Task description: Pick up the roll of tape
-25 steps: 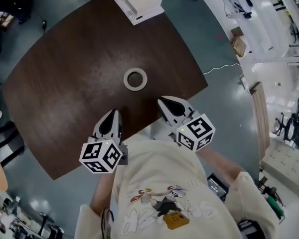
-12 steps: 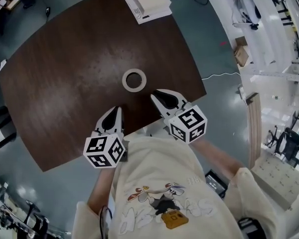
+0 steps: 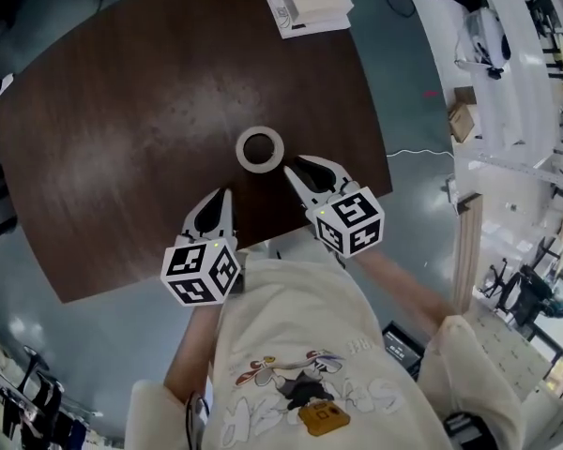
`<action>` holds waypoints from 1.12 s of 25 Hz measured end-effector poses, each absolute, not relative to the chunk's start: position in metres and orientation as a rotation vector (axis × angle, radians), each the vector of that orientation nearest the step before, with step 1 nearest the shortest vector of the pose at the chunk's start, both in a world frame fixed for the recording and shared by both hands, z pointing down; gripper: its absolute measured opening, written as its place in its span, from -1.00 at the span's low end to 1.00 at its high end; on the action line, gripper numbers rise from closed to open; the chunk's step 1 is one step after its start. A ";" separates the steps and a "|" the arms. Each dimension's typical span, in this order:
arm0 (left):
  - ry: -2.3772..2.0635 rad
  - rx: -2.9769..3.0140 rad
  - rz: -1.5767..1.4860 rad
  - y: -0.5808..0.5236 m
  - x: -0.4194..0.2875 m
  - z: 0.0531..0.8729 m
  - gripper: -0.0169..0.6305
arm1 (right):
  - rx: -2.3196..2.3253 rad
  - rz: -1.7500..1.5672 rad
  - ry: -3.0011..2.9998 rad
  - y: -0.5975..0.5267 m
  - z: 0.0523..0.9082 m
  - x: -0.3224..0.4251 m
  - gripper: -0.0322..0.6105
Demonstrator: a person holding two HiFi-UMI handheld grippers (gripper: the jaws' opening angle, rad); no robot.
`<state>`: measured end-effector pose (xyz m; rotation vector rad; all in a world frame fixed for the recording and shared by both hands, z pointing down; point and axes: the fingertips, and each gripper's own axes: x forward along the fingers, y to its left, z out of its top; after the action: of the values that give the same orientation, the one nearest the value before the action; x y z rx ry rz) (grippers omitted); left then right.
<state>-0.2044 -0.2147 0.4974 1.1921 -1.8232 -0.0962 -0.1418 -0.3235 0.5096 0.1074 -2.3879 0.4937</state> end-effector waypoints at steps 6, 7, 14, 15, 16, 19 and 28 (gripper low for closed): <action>-1.824 1.144 -0.110 -0.218 -0.206 0.511 -0.93 | 0.077 0.440 -2.347 -0.334 0.540 -0.155 -0.61; -1.821 1.136 -0.107 -0.218 -0.207 0.515 -0.93 | 0.071 0.434 -2.339 -0.334 0.545 -0.157 -0.61; -1.809 1.098 -0.100 -0.215 -0.208 0.532 -0.93 | 0.032 0.373 -2.288 -0.344 0.575 -0.175 -0.59; -1.808 1.095 -0.100 -0.215 -0.208 0.534 -0.93 | 0.028 0.369 -2.276 -0.345 0.580 -0.177 -0.58; -1.808 1.091 -0.101 -0.215 -0.208 0.536 -0.93 | 0.026 0.365 -2.262 -0.347 0.587 -0.178 -0.56; -1.797 1.090 -0.116 -0.216 -0.208 0.543 -0.93 | 0.020 0.348 -2.213 -0.349 0.608 -0.182 -0.43; -1.797 1.049 -0.122 -0.212 -0.216 0.558 -0.93 | -0.013 0.311 -2.108 -0.350 0.657 -0.195 -0.42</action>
<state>-0.2164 -0.2123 0.5578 1.0488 -1.7969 -0.1216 -0.1948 -0.3496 0.6572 -0.0128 -2.1083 0.3110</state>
